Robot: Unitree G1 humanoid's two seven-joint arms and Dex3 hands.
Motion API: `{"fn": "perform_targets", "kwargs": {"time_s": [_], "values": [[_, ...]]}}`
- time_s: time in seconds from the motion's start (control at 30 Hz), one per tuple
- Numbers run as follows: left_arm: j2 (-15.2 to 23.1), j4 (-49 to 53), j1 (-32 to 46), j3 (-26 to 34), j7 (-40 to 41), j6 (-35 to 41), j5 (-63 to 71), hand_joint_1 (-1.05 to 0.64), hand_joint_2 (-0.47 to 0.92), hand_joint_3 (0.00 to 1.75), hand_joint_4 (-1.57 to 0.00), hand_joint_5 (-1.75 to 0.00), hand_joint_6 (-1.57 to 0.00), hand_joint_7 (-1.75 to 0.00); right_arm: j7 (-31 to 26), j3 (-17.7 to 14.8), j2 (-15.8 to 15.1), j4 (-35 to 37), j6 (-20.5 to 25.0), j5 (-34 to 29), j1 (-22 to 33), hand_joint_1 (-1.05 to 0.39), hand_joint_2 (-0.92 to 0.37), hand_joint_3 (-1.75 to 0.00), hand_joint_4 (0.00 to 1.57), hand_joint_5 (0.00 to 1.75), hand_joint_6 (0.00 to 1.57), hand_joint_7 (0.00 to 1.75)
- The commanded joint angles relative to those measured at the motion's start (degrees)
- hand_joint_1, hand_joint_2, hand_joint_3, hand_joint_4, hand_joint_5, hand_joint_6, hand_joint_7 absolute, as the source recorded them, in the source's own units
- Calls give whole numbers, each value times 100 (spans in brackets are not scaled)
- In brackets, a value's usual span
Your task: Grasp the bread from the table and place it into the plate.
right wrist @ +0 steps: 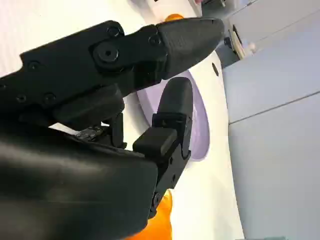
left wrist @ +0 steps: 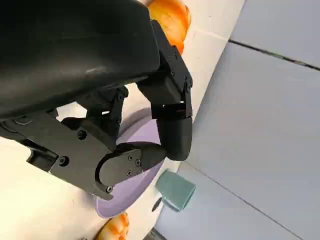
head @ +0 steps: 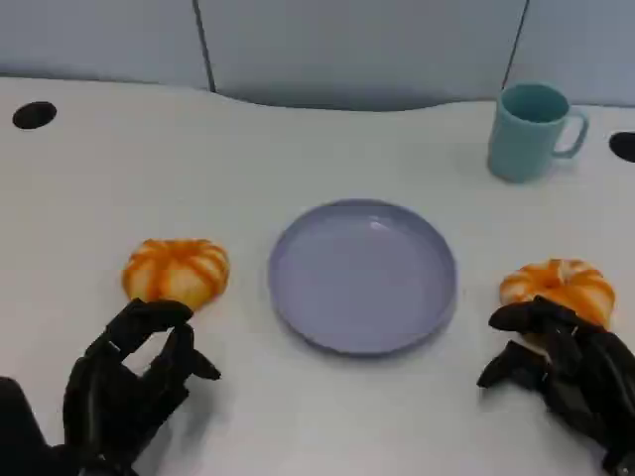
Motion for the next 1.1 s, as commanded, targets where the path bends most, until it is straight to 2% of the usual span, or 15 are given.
{"fn": "perform_targets", "kwargs": {"time_s": [0.03,0.47,0.67,0.8,0.93,1.1], "values": [[100,22,-50,29,-8,-81,30,-26,54,83,-76,-165,-80,-116,-65,-14,-30,110,13,-41,63,-42,-92,-20,70,133,74,89],[101,22,-50,28,-8,-82,29,-27,55,80,-76,-165,-81,-115,-65,-13,-30,121,2,-40,60,-42,-92,-21,70,134,74,89],[196,10,-55,-4,-252,166,-95,-24,57,81,-75,-162,-82,-115,-72,5,-62,-14,201,-30,86,-44,-92,-17,69,135,72,89],[220,62,-79,12,-410,169,-140,-24,58,76,-75,-161,-81,-113,-15,-42,-35,114,52,-6,54,-43,-92,-17,72,132,75,87],[196,35,-75,20,-377,182,-134,-24,59,75,-76,-162,-82,-114,7,-77,-17,166,88,51,31,-42,-92,-17,73,131,76,86],[186,18,-77,35,-339,123,-111,-25,59,75,-76,-161,-81,-115,-76,24,-69,11,120,-56,81,-44,-92,-18,70,133,74,86]]}}
